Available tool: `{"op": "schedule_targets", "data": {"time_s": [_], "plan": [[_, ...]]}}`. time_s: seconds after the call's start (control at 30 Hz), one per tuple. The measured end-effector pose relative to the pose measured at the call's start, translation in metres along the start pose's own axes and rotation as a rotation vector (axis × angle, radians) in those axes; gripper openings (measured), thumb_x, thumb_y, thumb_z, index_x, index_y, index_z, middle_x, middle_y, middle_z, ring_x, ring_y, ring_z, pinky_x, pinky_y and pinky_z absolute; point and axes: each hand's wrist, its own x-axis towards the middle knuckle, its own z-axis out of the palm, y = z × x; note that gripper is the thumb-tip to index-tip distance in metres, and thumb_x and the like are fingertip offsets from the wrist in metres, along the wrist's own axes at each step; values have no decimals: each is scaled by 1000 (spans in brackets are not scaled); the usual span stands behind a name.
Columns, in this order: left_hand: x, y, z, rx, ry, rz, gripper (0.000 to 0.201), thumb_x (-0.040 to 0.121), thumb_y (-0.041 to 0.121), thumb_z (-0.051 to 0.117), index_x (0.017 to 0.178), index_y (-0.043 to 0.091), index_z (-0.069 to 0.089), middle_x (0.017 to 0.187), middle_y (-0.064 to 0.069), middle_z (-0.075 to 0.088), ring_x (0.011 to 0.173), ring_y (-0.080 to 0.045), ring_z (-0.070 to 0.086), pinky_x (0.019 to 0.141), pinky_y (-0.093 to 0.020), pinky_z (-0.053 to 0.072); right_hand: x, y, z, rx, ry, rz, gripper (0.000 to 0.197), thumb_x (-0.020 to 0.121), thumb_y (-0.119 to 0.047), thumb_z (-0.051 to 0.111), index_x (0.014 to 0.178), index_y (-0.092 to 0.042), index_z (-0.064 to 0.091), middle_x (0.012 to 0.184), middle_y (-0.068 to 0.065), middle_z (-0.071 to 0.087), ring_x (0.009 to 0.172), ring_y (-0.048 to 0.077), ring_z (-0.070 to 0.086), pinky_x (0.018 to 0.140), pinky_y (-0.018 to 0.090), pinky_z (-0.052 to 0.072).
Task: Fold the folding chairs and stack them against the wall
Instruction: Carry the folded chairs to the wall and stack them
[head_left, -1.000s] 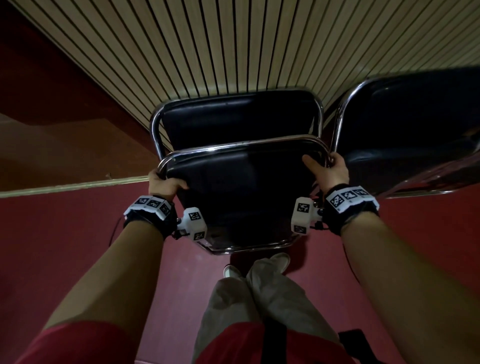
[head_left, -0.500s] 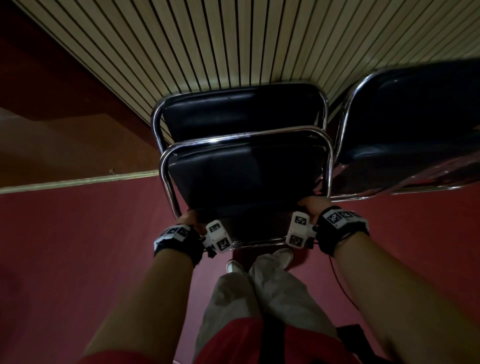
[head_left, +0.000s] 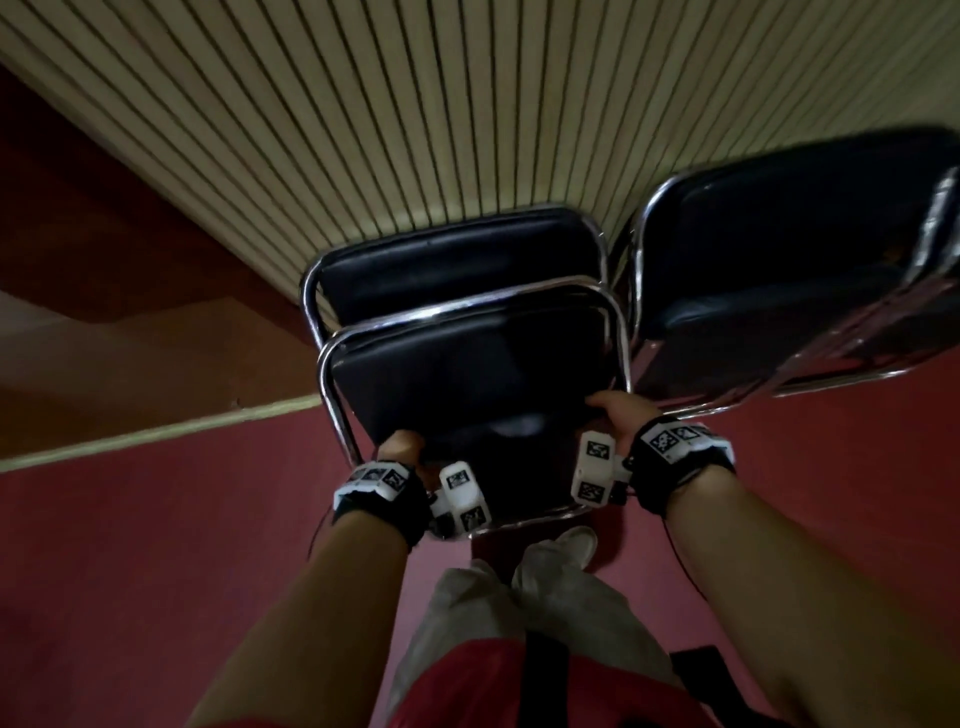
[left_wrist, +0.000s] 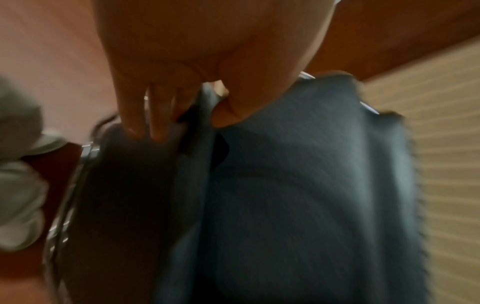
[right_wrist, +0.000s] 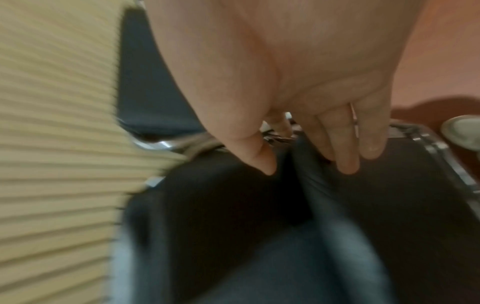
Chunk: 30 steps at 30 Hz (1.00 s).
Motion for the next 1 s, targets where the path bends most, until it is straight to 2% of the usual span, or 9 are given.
{"op": "schedule_targets", "data": {"time_s": [0.13, 0.27, 0.4, 0.47, 0.57, 0.7, 0.83, 0.9, 1.0], "plan": [[-37, 27, 34, 161, -161, 112, 12, 90, 14, 55, 78, 14, 53, 82, -10, 52, 72, -26, 51, 65, -34, 45, -47, -12, -25, 213, 6, -127, 8, 98, -13, 53, 100, -7, 56, 92, 12, 61, 75, 28, 64, 58, 34, 50], [-102, 61, 78, 259, -321, 310, 10, 91, 14, 54, 82, 13, 58, 82, -10, 55, 74, -24, 52, 76, -35, 40, -113, -8, -61, 443, 54, -291, 9, 101, -14, 48, 98, -7, 54, 92, 12, 59, 73, 26, 59, 64, 35, 46], [-178, 59, 112, 327, -534, 597, 19, 90, 6, 50, 73, 14, 56, 65, -5, 53, 59, -19, 50, 46, -19, 40, -187, 25, -108, 682, 201, -437, 7, 99, -17, 54, 105, -20, 52, 101, 11, 61, 85, 27, 64, 74, 37, 51], [-213, 44, 122, 384, -601, 697, 16, 90, 6, 50, 77, 15, 55, 65, -4, 51, 54, -15, 50, 41, -18, 37, -223, 58, -128, 812, 260, -525, 18, 98, -16, 54, 114, -21, 49, 99, 11, 62, 80, 27, 64, 71, 36, 49], [-257, 5, 136, 438, -748, 706, 13, 89, 15, 56, 99, 24, 56, 77, 1, 54, 63, -12, 54, 52, -20, 40, -278, 121, -153, 997, 362, -613, 26, 97, -12, 54, 120, -19, 46, 90, 11, 62, 69, 26, 60, 66, 34, 46], [-318, -81, 152, 639, -915, 723, 30, 93, 19, 54, 121, 29, 57, 93, 6, 57, 93, -15, 51, 84, -37, 38, -348, 233, -183, 1206, 572, -689, 20, 96, -9, 56, 115, -17, 51, 95, 13, 65, 80, 31, 64, 68, 37, 47], [-379, -183, 159, 830, -1085, 725, 29, 95, 20, 52, 123, 24, 59, 97, 4, 56, 87, -14, 51, 94, -43, 41, -409, 353, -201, 1416, 756, -760, 18, 96, -9, 55, 113, -16, 54, 76, 6, 66, 84, 33, 65, 71, 37, 48], [-406, -232, 161, 902, -1167, 740, 28, 95, 18, 51, 121, 24, 58, 95, 6, 55, 81, -13, 50, 100, -47, 41, -434, 406, -204, 1488, 832, -773, 20, 96, -11, 55, 116, -16, 55, 79, 6, 68, 88, 33, 66, 74, 37, 50], [-453, -327, 158, 1026, -1307, 746, 25, 97, 14, 49, 120, 23, 57, 99, 6, 57, 98, -17, 54, 103, -49, 42, -475, 497, -211, 1592, 977, -791, 19, 96, -11, 55, 114, -16, 56, 85, 8, 69, 88, 34, 66, 75, 38, 50]]}}
